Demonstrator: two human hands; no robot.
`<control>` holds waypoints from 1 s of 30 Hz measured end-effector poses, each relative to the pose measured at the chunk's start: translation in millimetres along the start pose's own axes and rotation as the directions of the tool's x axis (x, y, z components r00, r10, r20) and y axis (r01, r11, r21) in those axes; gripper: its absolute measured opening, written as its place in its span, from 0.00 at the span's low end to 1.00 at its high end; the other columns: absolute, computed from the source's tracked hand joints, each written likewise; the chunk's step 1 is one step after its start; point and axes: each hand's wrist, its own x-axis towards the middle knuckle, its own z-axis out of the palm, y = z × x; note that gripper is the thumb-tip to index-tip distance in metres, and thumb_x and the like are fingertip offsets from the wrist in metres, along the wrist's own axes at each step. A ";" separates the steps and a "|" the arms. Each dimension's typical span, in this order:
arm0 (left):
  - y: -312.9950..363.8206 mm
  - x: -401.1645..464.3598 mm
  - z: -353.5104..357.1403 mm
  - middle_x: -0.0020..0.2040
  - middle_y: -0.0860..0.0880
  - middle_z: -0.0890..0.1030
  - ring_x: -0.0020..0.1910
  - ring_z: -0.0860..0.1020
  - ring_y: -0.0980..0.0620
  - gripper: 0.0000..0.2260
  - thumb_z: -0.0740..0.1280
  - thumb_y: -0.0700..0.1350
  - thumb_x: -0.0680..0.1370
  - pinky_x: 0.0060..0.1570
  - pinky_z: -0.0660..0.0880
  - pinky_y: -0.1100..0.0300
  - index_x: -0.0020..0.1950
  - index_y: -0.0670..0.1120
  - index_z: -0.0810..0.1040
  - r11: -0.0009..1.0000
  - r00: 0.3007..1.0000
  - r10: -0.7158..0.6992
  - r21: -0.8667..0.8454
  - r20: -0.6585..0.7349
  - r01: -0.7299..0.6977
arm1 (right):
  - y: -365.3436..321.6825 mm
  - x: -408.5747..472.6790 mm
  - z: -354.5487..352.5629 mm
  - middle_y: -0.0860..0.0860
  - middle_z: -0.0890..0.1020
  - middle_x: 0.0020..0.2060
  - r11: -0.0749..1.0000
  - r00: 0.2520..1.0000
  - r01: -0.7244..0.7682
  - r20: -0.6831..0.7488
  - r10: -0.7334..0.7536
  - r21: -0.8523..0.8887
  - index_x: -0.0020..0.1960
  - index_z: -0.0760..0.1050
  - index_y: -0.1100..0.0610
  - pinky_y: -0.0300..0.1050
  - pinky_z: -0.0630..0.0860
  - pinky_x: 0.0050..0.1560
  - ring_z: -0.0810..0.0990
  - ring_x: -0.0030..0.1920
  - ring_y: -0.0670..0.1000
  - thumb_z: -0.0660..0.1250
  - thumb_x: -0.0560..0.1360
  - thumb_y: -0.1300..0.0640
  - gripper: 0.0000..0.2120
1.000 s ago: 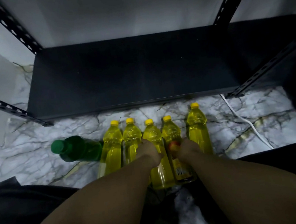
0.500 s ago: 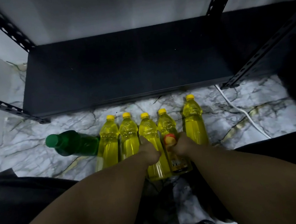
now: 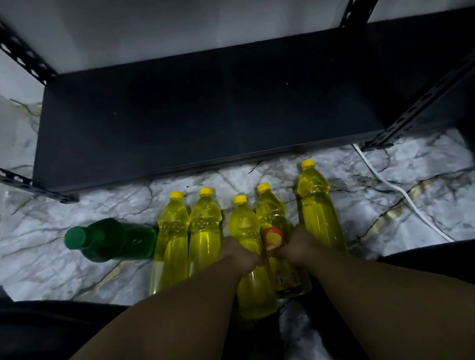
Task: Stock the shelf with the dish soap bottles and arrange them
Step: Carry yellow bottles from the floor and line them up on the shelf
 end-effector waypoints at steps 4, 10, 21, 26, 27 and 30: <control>3.9 -6.8 -10.1 0.61 0.43 0.83 0.59 0.83 0.42 0.37 0.87 0.43 0.61 0.57 0.83 0.46 0.68 0.42 0.78 0.999 0.999 0.032 -0.044 0.032 -0.030 | -2.9 -6.6 -3.9 0.58 0.80 0.65 0.998 0.997 0.053 -0.051 -0.051 0.029 0.70 0.72 0.59 0.48 0.76 0.52 0.80 0.62 0.60 0.82 0.67 0.45 0.38; 22.1 -29.1 -50.7 0.63 0.50 0.80 0.60 0.80 0.45 0.39 0.87 0.41 0.63 0.56 0.80 0.51 0.70 0.42 0.74 0.957 0.981 0.186 -0.218 -0.050 -0.193 | -28.1 -28.8 -29.2 0.55 0.81 0.63 0.967 0.979 0.180 -0.126 -0.159 0.179 0.69 0.72 0.56 0.53 0.78 0.59 0.80 0.62 0.58 0.84 0.65 0.48 0.38; 76.3 -107.6 -131.3 0.47 0.53 0.89 0.46 0.88 0.52 0.26 0.87 0.38 0.61 0.41 0.84 0.56 0.56 0.50 0.83 0.760 0.850 0.513 -0.394 -0.123 -0.516 | -90.9 -108.0 -118.7 0.52 0.84 0.51 0.821 0.855 0.511 -0.253 -0.453 0.255 0.57 0.72 0.54 0.51 0.84 0.45 0.86 0.48 0.51 0.85 0.65 0.53 0.29; 87.8 -140.5 -156.4 0.51 0.50 0.89 0.50 0.88 0.49 0.30 0.89 0.43 0.59 0.52 0.85 0.45 0.59 0.49 0.84 0.658 0.758 0.627 -0.400 -0.177 -0.638 | -108.9 -145.7 -146.8 0.54 0.84 0.52 0.751 0.794 0.604 -0.276 -0.541 0.267 0.56 0.71 0.54 0.58 0.85 0.50 0.87 0.49 0.53 0.86 0.64 0.56 0.29; 90.7 -147.6 -160.5 0.52 0.50 0.89 0.51 0.88 0.49 0.32 0.89 0.46 0.57 0.52 0.85 0.45 0.59 0.49 0.84 0.634 0.738 0.645 -0.399 -0.200 -0.663 | -112.6 -152.5 -151.5 0.55 0.84 0.52 0.732 0.779 0.624 -0.291 -0.555 0.274 0.56 0.71 0.55 0.60 0.84 0.50 0.87 0.50 0.54 0.85 0.64 0.56 0.29; 101.4 -168.3 -173.4 0.51 0.50 0.89 0.51 0.88 0.50 0.35 0.88 0.52 0.53 0.53 0.85 0.44 0.58 0.50 0.85 0.570 0.685 0.678 -0.398 -0.265 -0.719 | -124.1 -171.2 -165.3 0.55 0.84 0.52 0.675 0.730 0.681 -0.340 -0.593 0.284 0.57 0.72 0.55 0.60 0.85 0.50 0.86 0.50 0.54 0.86 0.64 0.56 0.29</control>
